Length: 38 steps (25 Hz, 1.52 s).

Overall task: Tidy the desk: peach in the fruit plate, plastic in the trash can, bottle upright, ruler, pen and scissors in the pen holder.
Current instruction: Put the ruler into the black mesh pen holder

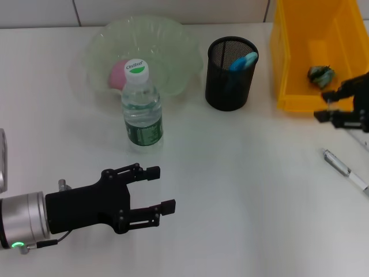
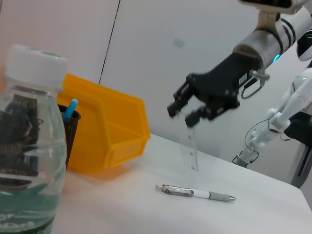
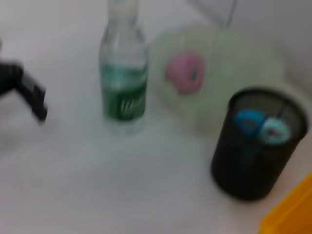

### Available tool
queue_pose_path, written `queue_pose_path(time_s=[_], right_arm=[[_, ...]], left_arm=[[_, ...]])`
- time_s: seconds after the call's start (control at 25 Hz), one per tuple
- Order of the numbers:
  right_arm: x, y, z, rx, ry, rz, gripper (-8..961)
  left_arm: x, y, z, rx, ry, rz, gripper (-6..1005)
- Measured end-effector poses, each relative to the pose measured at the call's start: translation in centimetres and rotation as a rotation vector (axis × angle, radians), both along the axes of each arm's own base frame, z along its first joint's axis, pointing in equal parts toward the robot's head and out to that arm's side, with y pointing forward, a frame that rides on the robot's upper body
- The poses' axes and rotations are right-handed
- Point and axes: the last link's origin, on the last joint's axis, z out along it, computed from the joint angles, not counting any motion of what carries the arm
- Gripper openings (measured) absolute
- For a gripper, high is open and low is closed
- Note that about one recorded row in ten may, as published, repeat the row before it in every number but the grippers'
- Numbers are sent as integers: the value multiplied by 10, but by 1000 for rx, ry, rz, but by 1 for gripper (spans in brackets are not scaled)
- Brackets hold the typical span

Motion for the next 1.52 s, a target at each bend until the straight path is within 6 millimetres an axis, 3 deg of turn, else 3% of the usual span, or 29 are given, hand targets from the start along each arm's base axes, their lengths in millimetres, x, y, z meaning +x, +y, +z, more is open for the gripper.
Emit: queue_pose_path(time_s=[0.24,0.44,0.72,0.92,1.12,1.36,1.52], right_arm=[[-3,-4,23,135,227,80,385],[-3,0,22,197,479,87,387],[-5,31,3,236,824,-20,389],[-11,52,-15,261,934,-84,390],[-29,73,-34,285,1051,-93,391],[-43,88,-42,320,1097,-95,393],[-48,99,-63,355,1045,-92,394]], left_arm=[[1,1,0,-1,-2,-5,794],[2,1,0,-3,-2,-7,794],[2,1,0,-2,-2,-9,794],[1,0,0,0,-1,-10,794],[0,-1,0,4,0,-8,793],[0,-1,0,3,-1,-7,793],[0,-3,-2,-1,-4,-3,793]])
